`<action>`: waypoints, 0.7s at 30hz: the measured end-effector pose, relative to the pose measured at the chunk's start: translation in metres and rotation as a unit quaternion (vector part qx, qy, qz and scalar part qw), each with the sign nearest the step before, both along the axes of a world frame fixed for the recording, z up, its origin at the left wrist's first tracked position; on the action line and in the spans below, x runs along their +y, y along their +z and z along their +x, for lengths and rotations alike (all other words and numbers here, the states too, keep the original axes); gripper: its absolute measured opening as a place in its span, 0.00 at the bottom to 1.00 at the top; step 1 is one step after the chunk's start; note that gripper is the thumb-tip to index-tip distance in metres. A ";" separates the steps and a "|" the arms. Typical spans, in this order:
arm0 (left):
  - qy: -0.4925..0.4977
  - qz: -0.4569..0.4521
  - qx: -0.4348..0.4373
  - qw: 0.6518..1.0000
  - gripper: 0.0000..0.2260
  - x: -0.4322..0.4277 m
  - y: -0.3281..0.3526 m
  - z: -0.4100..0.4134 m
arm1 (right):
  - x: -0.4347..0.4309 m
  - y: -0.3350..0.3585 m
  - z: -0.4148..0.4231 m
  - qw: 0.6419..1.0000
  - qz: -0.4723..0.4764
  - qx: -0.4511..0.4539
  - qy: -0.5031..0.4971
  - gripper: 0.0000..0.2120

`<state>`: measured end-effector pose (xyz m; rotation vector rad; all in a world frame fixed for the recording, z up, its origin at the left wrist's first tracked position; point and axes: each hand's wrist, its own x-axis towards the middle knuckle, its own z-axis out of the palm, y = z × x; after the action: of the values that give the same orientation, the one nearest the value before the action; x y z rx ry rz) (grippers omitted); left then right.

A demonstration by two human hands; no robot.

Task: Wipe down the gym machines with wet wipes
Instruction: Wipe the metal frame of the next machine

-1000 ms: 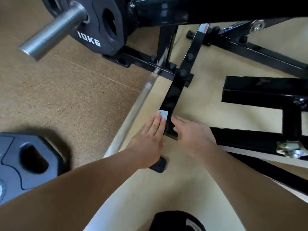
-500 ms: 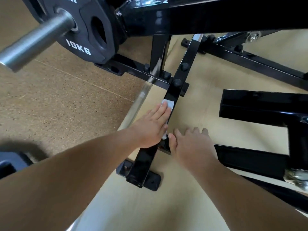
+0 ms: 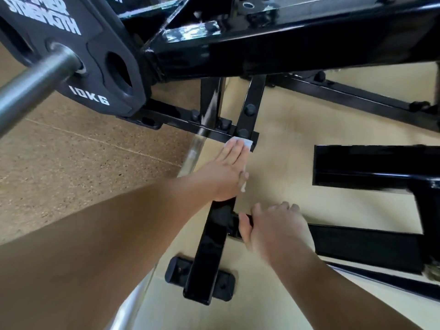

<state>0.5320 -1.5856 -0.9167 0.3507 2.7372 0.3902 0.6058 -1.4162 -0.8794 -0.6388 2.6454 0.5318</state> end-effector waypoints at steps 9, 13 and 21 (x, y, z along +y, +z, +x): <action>-0.067 0.014 0.000 0.998 0.29 -0.020 0.009 0.139 | -0.004 0.008 0.003 1.000 0.008 0.012 -0.028 0.29; -0.092 0.009 0.011 0.996 0.29 -0.025 -0.002 0.115 | -0.006 0.007 0.004 0.999 0.013 0.022 -0.038 0.27; -0.020 0.063 0.075 0.995 0.30 -0.017 -0.009 0.208 | -0.009 0.005 0.009 0.998 0.021 0.061 -0.021 0.29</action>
<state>0.7399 -1.6025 -0.9259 0.4857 2.8525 0.5483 0.6148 -1.4254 -0.8749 -0.5530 2.7461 0.6311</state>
